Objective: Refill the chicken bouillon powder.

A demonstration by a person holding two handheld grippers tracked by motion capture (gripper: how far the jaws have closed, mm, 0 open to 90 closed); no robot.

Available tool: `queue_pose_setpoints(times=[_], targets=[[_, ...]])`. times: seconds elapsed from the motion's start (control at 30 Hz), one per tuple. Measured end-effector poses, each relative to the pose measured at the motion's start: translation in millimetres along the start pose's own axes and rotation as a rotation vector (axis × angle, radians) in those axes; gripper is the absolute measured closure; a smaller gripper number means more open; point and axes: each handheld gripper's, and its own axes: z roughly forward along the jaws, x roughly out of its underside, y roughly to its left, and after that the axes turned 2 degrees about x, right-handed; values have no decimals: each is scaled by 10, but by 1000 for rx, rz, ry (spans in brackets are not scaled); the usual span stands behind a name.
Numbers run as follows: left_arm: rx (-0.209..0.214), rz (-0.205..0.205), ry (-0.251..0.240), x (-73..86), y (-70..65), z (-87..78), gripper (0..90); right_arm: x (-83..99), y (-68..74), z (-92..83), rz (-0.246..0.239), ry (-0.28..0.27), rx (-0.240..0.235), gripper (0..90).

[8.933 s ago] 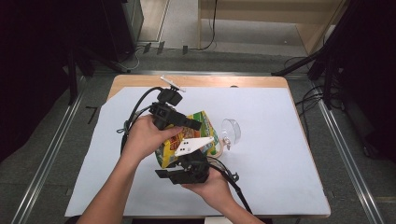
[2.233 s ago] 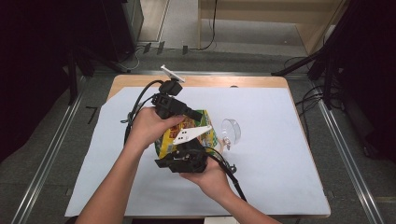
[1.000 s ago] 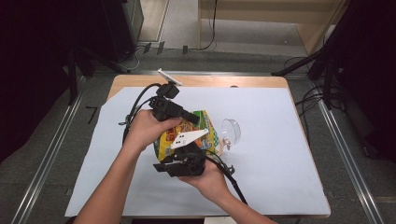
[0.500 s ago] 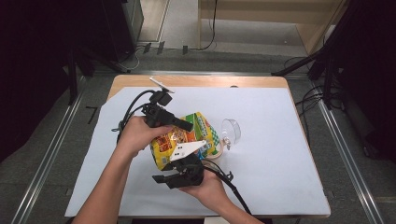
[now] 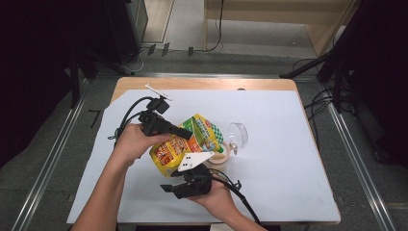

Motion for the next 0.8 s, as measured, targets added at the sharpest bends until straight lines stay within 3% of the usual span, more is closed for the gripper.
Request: queue_pose_setpoints(times=[0.07, 0.37, 0.6, 0.8], targets=[[-2, 4, -3, 12, -1, -2, 885, 11, -2, -15, -12, 0, 15, 495], [-4, 24, 8, 68, 33, -39, 882, 93, -53, -131, 27, -14, 36, 510], [3, 30, 9, 111, 46, -60, 874, 70, 13, -297, -10, -54, 77, 515], [5, 41, 4, 153, 76, -80, 879, 32, -47, -394, -5, -60, 101, 529]])
